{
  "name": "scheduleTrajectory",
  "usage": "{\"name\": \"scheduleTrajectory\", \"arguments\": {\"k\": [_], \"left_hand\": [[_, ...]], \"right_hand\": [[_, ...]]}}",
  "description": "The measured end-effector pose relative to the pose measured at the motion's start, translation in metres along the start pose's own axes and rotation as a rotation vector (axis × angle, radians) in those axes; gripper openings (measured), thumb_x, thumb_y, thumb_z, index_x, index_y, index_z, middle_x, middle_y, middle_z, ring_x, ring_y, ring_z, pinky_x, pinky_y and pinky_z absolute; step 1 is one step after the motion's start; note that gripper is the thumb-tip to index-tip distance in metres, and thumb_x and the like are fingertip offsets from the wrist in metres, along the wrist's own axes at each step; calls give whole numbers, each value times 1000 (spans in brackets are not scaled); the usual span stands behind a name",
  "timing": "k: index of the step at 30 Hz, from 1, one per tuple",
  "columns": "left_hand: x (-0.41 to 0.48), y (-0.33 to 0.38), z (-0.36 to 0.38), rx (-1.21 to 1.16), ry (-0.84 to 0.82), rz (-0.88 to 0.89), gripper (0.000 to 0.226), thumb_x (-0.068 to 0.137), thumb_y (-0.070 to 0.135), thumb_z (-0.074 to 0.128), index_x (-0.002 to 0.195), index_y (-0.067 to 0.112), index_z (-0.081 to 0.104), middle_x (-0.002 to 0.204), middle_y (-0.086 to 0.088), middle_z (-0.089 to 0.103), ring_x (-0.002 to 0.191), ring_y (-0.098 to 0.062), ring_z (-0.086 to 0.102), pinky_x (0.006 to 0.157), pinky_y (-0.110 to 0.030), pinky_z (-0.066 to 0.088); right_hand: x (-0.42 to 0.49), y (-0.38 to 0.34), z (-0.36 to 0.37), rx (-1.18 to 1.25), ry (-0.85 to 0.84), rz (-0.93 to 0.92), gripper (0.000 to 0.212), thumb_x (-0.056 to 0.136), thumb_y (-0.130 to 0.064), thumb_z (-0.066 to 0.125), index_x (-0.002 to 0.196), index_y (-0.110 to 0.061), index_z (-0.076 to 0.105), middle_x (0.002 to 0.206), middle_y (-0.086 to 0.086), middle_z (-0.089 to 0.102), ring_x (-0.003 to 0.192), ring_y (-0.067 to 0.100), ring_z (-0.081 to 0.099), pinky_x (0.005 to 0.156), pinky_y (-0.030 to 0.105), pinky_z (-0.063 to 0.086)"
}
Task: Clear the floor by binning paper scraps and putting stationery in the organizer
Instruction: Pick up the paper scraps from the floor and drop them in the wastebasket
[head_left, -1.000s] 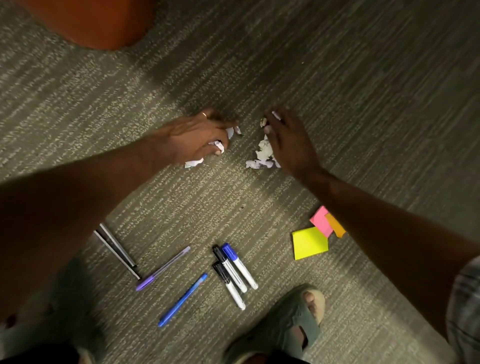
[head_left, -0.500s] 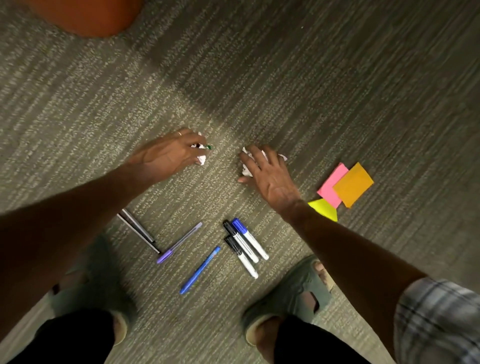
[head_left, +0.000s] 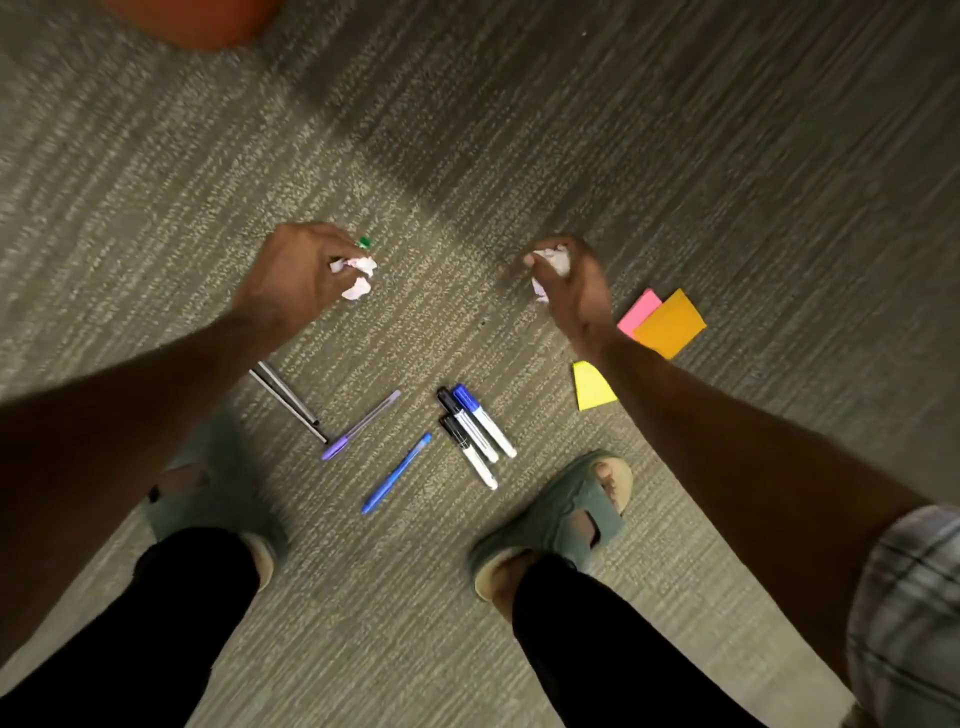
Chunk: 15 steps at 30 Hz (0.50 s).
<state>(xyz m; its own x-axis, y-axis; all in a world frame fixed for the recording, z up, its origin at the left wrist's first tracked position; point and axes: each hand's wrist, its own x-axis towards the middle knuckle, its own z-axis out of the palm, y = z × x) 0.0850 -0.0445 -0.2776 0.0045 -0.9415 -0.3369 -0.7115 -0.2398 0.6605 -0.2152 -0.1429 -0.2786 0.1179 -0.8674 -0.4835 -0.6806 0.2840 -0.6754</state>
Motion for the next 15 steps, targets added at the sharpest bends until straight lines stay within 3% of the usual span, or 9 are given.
{"name": "scheduleTrajectory", "arguments": {"k": [2,5,7,9,12,15], "left_hand": [[-11,14,-22,-76,25,-47,24,81,11,75,105,9,77,107,-10,74,89,-21,70,82,-26,51],[-30,39,-55,-236,136,-143,20,82,15,77,102,9,77,100,-5,74,80,-9,67,77,-12,48],[-37,55,-70,-355,211,-215,21,83,15,77,104,9,77,102,-4,74,84,-10,67,76,-7,47],[-43,80,-96,-418,263,-240,22,84,16,76,106,10,76,103,-3,74,86,-9,67,78,-10,49],[-39,113,-143,-531,369,-279,23,84,21,77,105,11,77,96,2,75,82,-2,68,75,-11,51],[-23,137,-195,-665,525,-344,28,83,27,79,106,11,77,92,0,76,73,2,67,68,-12,51]], "right_hand": [[-7,-25,-11,207,-59,198,26,92,-19,69,110,-3,58,78,5,61,58,3,59,48,21,49],[-16,-72,-32,316,-64,285,30,87,-25,72,106,-5,60,62,-4,58,44,1,52,42,18,43],[-20,-103,-36,392,-84,304,22,92,-19,69,107,-5,61,61,-6,59,44,1,53,42,15,43],[-28,-151,-41,441,-105,367,22,92,-21,69,109,-10,63,72,-2,61,56,6,58,49,18,48],[-26,-224,-39,605,-146,464,36,84,-27,78,114,-14,61,83,1,60,64,9,59,54,24,51],[-21,-309,-34,731,-192,471,20,92,-18,69,110,-11,62,84,1,59,66,7,57,51,17,51]]}}
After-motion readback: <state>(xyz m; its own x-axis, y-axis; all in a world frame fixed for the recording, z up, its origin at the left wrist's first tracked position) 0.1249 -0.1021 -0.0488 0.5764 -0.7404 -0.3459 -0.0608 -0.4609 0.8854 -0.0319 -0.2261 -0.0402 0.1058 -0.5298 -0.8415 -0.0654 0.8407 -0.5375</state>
